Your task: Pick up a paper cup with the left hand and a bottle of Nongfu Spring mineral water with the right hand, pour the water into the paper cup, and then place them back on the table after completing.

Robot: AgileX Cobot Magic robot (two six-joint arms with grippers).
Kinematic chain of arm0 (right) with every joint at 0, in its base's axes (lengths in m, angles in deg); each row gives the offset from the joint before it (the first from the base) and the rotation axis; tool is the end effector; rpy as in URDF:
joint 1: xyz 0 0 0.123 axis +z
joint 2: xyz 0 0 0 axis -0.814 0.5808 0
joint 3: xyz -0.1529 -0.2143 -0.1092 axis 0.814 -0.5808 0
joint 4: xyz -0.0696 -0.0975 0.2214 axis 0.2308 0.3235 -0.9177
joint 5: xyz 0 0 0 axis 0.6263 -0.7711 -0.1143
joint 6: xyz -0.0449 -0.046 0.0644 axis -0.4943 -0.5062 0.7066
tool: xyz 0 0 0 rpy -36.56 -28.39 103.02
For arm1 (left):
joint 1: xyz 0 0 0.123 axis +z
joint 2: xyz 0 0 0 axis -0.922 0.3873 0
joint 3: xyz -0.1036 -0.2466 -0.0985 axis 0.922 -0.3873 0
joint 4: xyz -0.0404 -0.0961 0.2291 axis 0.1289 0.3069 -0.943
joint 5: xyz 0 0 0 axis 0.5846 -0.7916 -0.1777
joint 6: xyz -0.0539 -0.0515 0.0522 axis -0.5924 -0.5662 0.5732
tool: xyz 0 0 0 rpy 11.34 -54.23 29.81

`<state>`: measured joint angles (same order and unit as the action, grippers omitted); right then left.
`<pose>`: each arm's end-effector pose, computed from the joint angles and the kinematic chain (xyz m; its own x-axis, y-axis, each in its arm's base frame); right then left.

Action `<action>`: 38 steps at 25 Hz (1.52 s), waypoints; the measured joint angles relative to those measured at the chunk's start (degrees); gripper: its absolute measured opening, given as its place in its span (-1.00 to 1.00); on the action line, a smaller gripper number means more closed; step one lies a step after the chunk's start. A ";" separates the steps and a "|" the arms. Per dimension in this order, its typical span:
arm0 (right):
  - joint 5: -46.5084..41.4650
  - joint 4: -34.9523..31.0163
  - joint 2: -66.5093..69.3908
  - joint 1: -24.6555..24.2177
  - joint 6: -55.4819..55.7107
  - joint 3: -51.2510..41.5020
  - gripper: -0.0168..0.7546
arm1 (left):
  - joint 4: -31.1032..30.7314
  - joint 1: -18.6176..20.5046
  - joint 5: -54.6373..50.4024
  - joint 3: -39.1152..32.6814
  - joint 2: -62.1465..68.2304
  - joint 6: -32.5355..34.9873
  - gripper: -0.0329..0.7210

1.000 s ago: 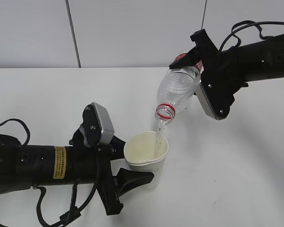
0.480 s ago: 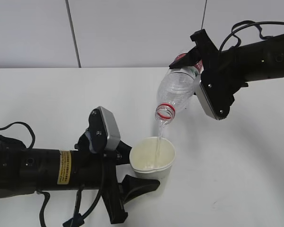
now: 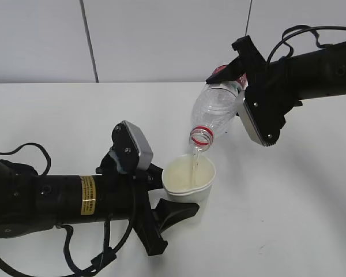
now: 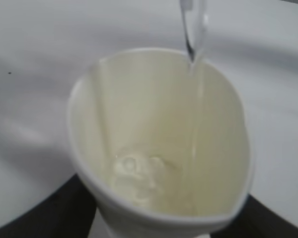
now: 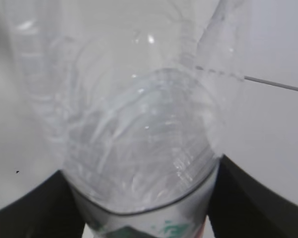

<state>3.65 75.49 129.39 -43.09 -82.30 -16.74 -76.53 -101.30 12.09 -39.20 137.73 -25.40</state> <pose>0.3585 0.1125 0.2331 0.7245 -0.6675 0.1719 -0.2356 -0.4741 -0.8483 0.2350 -0.2175 0.1174 -0.2023 0.3353 -0.9201 0.9240 0.3766 -0.0660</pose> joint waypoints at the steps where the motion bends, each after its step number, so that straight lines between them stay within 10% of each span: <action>1: 0.00 0.00 0.00 0.00 0.00 0.00 0.29 | 0.00 0.00 0.00 0.18 0.00 0.00 0.16; 38: 0.03 0.00 0.00 0.00 0.00 0.00 0.28 | -2.88 0.00 -0.65 0.17 0.12 0.00 0.16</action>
<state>3.69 75.49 129.39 -43.09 -82.30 -16.74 -79.40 -101.30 11.44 -39.03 137.85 -25.40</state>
